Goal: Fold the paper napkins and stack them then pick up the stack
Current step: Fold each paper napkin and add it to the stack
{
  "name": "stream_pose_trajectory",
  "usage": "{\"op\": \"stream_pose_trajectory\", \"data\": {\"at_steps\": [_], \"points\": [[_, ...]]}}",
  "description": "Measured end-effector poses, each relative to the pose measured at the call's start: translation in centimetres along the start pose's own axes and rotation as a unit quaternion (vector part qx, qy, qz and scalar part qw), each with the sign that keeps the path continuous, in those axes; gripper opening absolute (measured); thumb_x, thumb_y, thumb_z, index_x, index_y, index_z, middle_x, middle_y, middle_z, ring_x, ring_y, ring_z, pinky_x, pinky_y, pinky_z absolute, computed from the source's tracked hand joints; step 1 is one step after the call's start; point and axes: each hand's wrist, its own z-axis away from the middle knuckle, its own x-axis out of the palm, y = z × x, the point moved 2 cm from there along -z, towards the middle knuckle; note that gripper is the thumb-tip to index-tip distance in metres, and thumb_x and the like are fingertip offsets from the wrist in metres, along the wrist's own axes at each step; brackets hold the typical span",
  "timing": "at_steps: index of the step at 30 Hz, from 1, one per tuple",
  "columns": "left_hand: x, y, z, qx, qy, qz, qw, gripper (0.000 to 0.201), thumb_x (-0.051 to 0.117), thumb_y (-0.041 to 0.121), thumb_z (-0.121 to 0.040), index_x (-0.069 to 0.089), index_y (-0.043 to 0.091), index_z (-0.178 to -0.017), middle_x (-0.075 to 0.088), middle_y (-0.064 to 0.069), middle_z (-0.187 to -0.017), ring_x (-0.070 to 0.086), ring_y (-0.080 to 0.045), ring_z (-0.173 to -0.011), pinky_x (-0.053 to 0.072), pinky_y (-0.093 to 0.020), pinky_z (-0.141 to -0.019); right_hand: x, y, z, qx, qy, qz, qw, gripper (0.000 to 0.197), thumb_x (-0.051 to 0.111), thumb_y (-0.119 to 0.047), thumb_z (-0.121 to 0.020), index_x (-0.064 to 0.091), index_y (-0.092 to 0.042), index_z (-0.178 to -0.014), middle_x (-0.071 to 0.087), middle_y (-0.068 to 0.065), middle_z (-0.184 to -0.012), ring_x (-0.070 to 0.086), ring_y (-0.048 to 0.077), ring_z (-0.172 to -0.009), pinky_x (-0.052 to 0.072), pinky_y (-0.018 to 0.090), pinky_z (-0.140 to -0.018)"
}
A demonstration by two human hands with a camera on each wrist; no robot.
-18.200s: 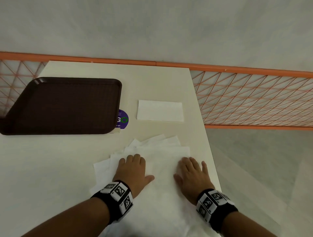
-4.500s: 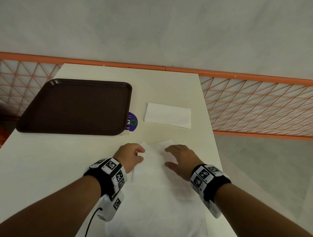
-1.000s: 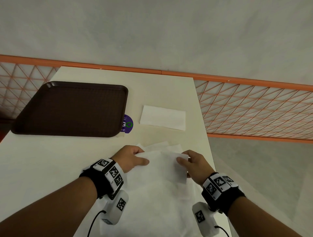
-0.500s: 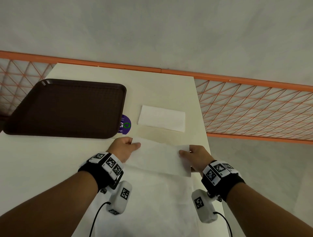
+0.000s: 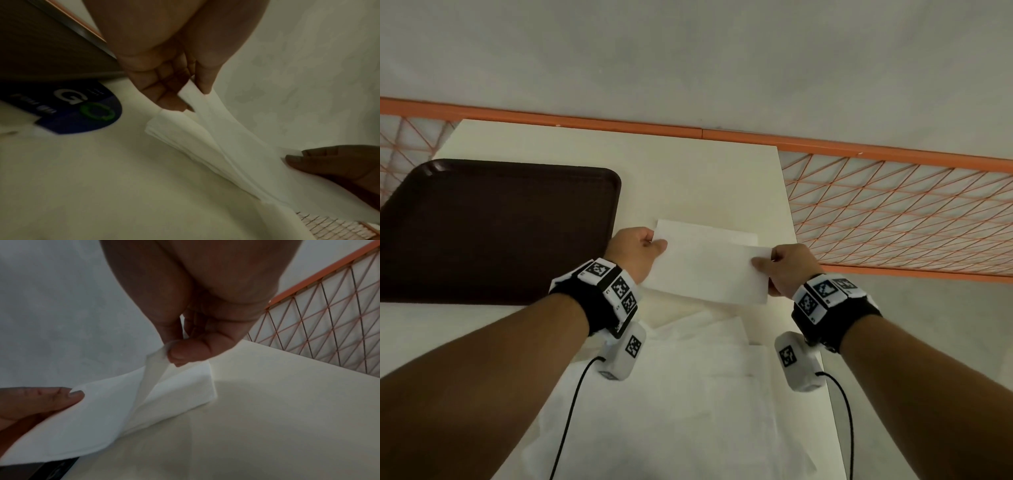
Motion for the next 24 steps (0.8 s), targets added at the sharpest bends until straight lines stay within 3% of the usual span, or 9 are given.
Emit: {"op": "stream_pose_trajectory", "data": {"at_steps": [7,9,11,13,16,18,20,24], "points": [[1.2,0.8,-4.8,0.014,0.006,-0.050,0.999,0.033,0.063,0.028,-0.089,0.060,-0.002,-0.076,0.063,-0.019,-0.074,0.059,-0.038,-0.077,0.051,-0.043,-0.073,-0.2,-1.5,-4.7,0.005,0.023,0.039,0.999,0.031,0.069,-0.026,-0.087,0.053,-0.012,-0.064,0.067,0.015,-0.080,0.070,0.034,-0.074,0.060,0.041,-0.069],[1.6,0.6,-5.6,-0.001,0.003,-0.064,0.998,0.034,0.062,0.028,-0.089,0.052,0.006,-0.065,0.053,-0.008,-0.060,0.050,-0.033,-0.068,0.043,-0.033,-0.064,0.1,-1.6,-5.7,0.006,0.021,0.051,0.998,0.029,0.069,-0.028,-0.087,0.055,-0.013,-0.066,0.066,0.013,-0.077,0.070,0.034,-0.074,0.060,0.040,-0.071],[1.9,0.2,-6.3,-0.012,0.004,-0.081,0.997,0.033,0.062,0.029,-0.089,0.049,0.011,-0.064,0.047,-0.002,-0.058,0.047,-0.027,-0.067,0.038,-0.030,-0.064,0.4,-1.5,-6.6,0.004,0.016,0.074,0.997,0.027,0.068,-0.031,-0.086,0.058,-0.013,-0.069,0.069,0.014,-0.076,0.071,0.034,-0.075,0.059,0.042,-0.076],[2.2,-0.1,-6.7,-0.022,0.002,-0.093,0.995,0.026,0.062,0.030,-0.089,0.059,0.009,-0.074,0.054,-0.005,-0.067,0.054,-0.028,-0.073,0.043,-0.033,-0.068,0.7,-1.2,-7.3,0.008,0.013,0.088,0.996,0.025,0.068,-0.034,-0.085,0.061,-0.011,-0.076,0.071,0.014,-0.076,0.070,0.032,-0.074,0.058,0.041,-0.077],[2.5,-0.5,-6.9,-0.035,0.004,-0.113,0.993,0.023,0.061,0.031,-0.090,0.067,0.009,-0.095,0.066,-0.007,-0.088,0.062,-0.027,-0.090,0.046,-0.031,-0.077,1.0,-0.7,-7.9,0.012,0.019,0.110,0.994,0.026,0.069,-0.038,-0.084,0.060,-0.015,-0.078,0.066,0.007,-0.067,0.067,0.028,-0.069,0.056,0.032,-0.070],[2.6,-0.7,-6.9,-0.044,0.026,-0.121,0.991,0.027,0.062,0.034,-0.089,0.066,0.012,-0.106,0.068,-0.005,-0.100,0.062,-0.025,-0.098,0.046,-0.030,-0.082,1.1,-0.3,-8.2,0.014,0.037,0.122,0.992,0.027,0.070,-0.042,-0.082,0.060,-0.017,-0.079,0.067,0.006,-0.076,0.067,0.030,-0.079,0.056,0.037,-0.078],[2.5,-0.7,-6.9,-0.057,0.049,-0.153,0.985,0.036,0.059,0.042,-0.090,0.063,0.013,-0.112,0.066,-0.005,-0.109,0.060,-0.025,-0.104,0.044,-0.030,-0.080,1.0,0.0,-8.4,0.019,0.060,0.125,0.990,0.032,0.067,-0.049,-0.081,0.061,-0.017,-0.081,0.070,0.006,-0.085,0.065,0.029,-0.084,0.055,0.039,-0.081],[2.4,0.0,-6.7,-0.084,0.017,-0.272,0.958,0.053,0.045,0.054,-0.093,0.060,0.006,-0.108,0.063,-0.014,-0.111,0.059,-0.032,-0.101,0.038,-0.033,-0.070,1.1,0.4,-8.0,0.049,0.051,0.198,0.978,0.060,0.049,-0.064,-0.084,0.070,-0.007,-0.082,0.072,0.009,-0.082,0.065,0.028,-0.081,0.045,0.029,-0.067]]}}
